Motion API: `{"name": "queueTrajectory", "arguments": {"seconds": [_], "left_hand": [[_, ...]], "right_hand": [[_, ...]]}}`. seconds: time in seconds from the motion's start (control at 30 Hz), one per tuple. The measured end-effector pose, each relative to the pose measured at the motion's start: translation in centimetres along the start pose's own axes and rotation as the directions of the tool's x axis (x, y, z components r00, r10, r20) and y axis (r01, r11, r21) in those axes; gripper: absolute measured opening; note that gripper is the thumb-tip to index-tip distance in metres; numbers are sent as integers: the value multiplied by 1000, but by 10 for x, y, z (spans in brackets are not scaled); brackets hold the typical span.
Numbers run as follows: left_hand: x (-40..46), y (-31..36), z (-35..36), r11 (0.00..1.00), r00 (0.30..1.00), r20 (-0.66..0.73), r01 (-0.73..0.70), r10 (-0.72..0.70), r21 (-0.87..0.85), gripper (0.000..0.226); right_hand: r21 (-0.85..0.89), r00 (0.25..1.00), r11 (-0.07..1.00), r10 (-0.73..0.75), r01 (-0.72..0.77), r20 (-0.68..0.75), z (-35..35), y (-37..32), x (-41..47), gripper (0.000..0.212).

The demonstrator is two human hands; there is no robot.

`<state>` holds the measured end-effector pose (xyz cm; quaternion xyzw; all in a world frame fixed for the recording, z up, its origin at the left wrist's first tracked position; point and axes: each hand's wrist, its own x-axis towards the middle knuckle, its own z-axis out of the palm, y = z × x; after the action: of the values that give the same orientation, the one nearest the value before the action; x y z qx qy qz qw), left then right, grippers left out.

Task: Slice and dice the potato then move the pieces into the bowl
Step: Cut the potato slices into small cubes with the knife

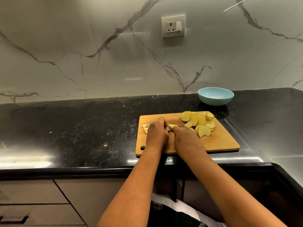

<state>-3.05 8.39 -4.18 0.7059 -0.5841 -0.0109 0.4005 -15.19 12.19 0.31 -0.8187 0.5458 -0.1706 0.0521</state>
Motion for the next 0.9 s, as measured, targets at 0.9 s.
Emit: {"name": "queueTrajectory", "arguments": {"seconds": [0.9], "left_hand": [[-2, -2, -5, 982, 982, -71, 177, -173, 59, 26]], "right_hand": [[138, 998, 990, -34, 40, -46, 7, 23, 12, 15]]}}
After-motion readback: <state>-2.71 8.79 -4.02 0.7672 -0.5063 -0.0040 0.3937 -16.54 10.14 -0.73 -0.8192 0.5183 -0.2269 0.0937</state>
